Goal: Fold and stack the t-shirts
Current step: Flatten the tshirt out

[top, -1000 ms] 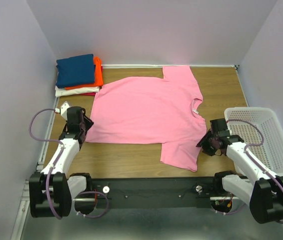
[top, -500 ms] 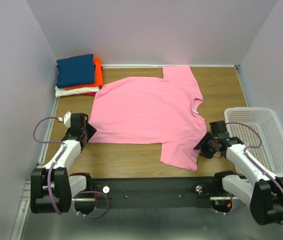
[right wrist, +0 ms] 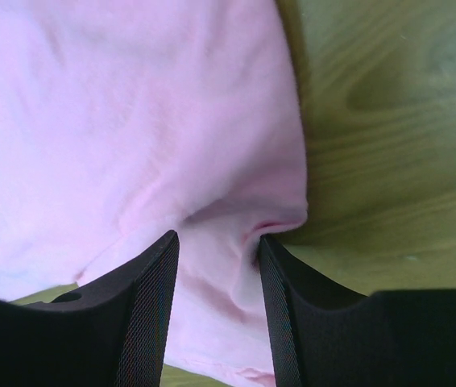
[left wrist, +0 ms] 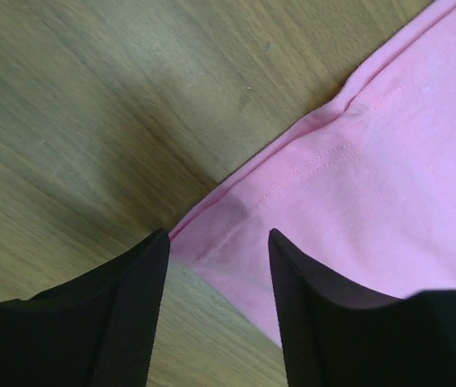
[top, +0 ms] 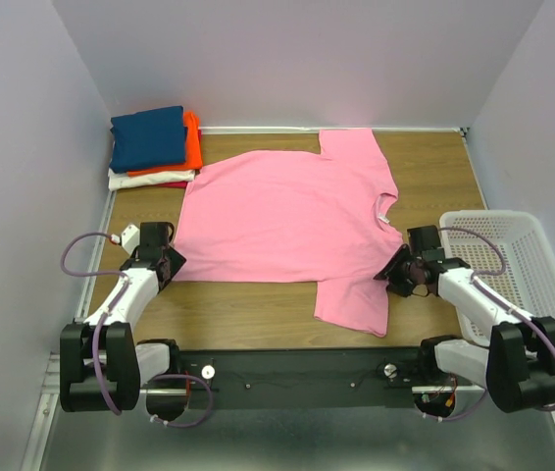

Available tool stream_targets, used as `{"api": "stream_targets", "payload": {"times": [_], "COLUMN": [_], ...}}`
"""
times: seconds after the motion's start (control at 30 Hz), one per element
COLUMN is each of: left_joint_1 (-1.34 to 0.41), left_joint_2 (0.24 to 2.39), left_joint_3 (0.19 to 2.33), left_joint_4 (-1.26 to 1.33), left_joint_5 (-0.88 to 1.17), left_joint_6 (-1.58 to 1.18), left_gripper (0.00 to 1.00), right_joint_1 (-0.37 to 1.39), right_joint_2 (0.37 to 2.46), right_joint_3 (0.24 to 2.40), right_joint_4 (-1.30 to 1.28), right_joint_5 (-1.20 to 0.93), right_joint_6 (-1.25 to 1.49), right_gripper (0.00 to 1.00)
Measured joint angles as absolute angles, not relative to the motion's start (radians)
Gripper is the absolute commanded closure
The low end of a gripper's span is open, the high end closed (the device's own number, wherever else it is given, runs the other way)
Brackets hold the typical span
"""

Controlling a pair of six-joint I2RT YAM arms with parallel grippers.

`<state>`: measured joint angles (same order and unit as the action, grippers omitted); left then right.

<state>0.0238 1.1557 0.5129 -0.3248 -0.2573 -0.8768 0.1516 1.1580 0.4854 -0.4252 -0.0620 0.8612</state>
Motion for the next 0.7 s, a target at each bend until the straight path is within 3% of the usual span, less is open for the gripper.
{"api": "stream_targets", "payload": {"times": [0.7], "left_joint_1": [0.006], "left_joint_2": [1.155], "left_joint_3": [0.509], "left_joint_4": [-0.393], "left_joint_5": [-0.272], "left_joint_6": [-0.940], "left_gripper": [0.38], "right_joint_1": [0.151], "right_joint_2": [1.192], "right_joint_3": [0.477], "right_joint_4": [-0.300], "right_joint_5": [-0.099], "right_joint_6": [0.844], "right_gripper": [0.50]}}
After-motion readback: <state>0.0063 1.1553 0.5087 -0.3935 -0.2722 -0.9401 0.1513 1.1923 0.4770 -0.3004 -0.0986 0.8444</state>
